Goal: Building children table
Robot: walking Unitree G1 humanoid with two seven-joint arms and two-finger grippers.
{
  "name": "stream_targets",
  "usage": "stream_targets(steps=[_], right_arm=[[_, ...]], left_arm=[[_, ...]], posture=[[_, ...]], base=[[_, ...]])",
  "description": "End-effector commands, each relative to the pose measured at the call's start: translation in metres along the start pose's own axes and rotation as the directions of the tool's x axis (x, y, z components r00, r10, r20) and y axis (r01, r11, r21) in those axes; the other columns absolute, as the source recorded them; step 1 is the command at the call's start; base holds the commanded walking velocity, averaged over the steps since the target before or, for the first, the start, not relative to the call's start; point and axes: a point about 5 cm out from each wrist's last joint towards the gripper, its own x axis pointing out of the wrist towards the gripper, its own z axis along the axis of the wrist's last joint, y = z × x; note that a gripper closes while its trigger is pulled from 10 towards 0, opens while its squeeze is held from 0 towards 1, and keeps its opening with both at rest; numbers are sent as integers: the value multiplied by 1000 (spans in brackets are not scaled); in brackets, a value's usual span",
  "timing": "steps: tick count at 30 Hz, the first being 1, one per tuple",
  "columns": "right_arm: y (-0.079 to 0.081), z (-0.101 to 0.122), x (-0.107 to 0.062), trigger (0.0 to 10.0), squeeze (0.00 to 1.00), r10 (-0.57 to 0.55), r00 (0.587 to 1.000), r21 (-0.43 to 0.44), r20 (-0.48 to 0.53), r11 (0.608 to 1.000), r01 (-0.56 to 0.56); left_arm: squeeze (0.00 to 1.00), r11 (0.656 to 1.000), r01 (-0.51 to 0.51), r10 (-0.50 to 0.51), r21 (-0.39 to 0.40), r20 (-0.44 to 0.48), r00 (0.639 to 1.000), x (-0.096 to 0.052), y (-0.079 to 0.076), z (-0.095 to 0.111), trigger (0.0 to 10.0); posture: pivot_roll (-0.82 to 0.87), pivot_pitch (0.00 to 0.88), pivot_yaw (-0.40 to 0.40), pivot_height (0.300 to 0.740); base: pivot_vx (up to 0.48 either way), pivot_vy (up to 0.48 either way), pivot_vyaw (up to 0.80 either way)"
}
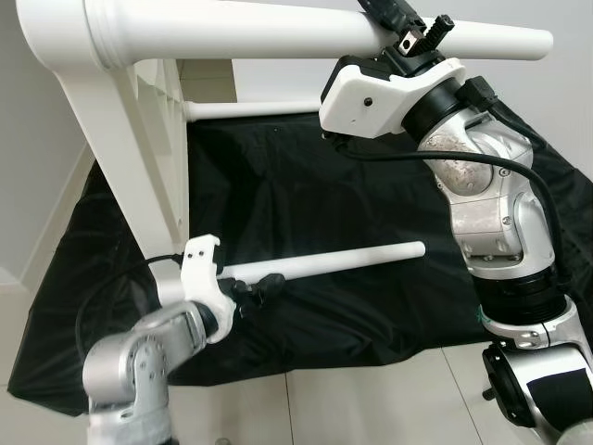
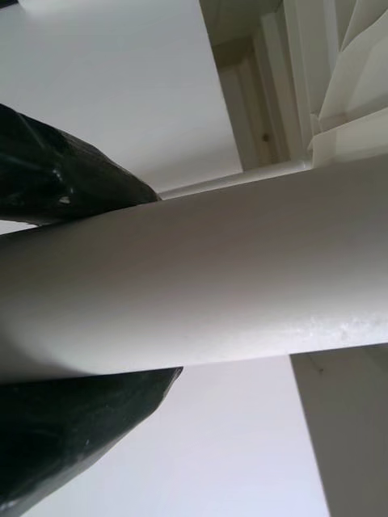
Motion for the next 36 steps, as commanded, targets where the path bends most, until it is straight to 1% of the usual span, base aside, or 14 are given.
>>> stream_targets(steps=[1, 5, 7, 11, 17, 23, 26, 28, 29, 30, 31, 32, 33, 36], right_arm=[[12, 0, -4, 0, 0, 19, 999, 151, -32, 988, -14], [8, 0, -4, 0, 0, -9, 998, 178, -61, 984, 20], [4, -2, -4, 0, 0, -31, 995, 198, -91, 979, 49], [-1, -4, -3, 0, 0, -49, 992, 197, -117, 978, 71], [-3, -3, -1, 0, 0, -49, 993, 189, -111, 979, 69], [-3, -2, 1, 0, 0, -47, 993, 184, -106, 981, 66], [-2, 0, 3, 0, 0, -49, 994, 198, -101, 978, 68], [-2, 0, 3, 0, 0, -49, 994, 198, -101, 978, 68], [-2, 1, 4, 0, 0, -51, 994, 200, -100, 977, 70], [-4, 1, 4, 0, 0, -62, 993, 207, -100, 975, 82], [-4, 1, 4, 0, 0, -62, 993, 207, -100, 975, 82], [-5, 2, 5, 0, 0, -70, 993, 212, -100, 973, 90], [-5, 2, 5, 0, 0, -70, 993, 212, -100, 973, 90], [-11, -1, 5, 0, 0, -97, 988, 265, -123, 956, 127]], left_arm=[[0, 974, -166, 172, -154, 28, 985, 10, 1, -9, 10000], [0, 971, -144, 152, -188, 25, 988, 14, -5, -10, 10000], [0, 963, -123, 125, -242, -9, 992, 16, -13, -16, 10000], [0, 969, -114, 95, -218, -95, 991, 16, -24, -24, 10000], [0, 973, -142, 117, -181, -145, 982, 9, -25, -24, 10000], [0, 965, -195, 165, -176, -174, 971, -2, -18, -23, 10000], [0, 941, -244, 211, -236, -156, 965, 3, -14, -19, 10000], [0, 941, -244, 211, -236, -156, 965, 3, -14, -19, 10000], [0, 932, -246, 217, -267, -135, 967, 6, -16, -17, 10000], [0, 908, -229, 218, -349, -72, 973, 12, -20, -10, 10000], [0, 908, -229, 218, -349, -72, 973, 12, -20, -10, 10000], [0, 887, -218, 223, -407, -38, 974, 14, -23, -6, 10000], [0, 887, -218, 223, -407, -38, 974, 14, -23, -6, 10000], [0, 855, -144, 170, -499, 7, 985, 19, -35, -6, 10000]], posture=[[-73, 127, 83, 740], [-73, 131, 83, 740], [-75, 134, 84, 740], [-85, 133, 95, 740], [-87, 135, 100, 740], [-75, 143, 100, 740], [-75, 142, 99, 740], [-75, 142, 99, 740], [-74, 143, 97, 740], [-76, 143, 95, 740], [-76, 143, 95, 740], [-76, 143, 95, 740], [-76, 143, 95, 740], [-85, 146, 87, 740]], base=[[0, 0, 0], [0, 0, 0], [0, 0, 0], [0, 0, 0], [0, 0, 0], [0, 0, 0], [0, 0, 0], [0, 0, 0], [0, 0, 0], [0, 0, 0], [0, 0, 0], [0, 0, 0], [0, 0, 0], [0, 0, 0]])
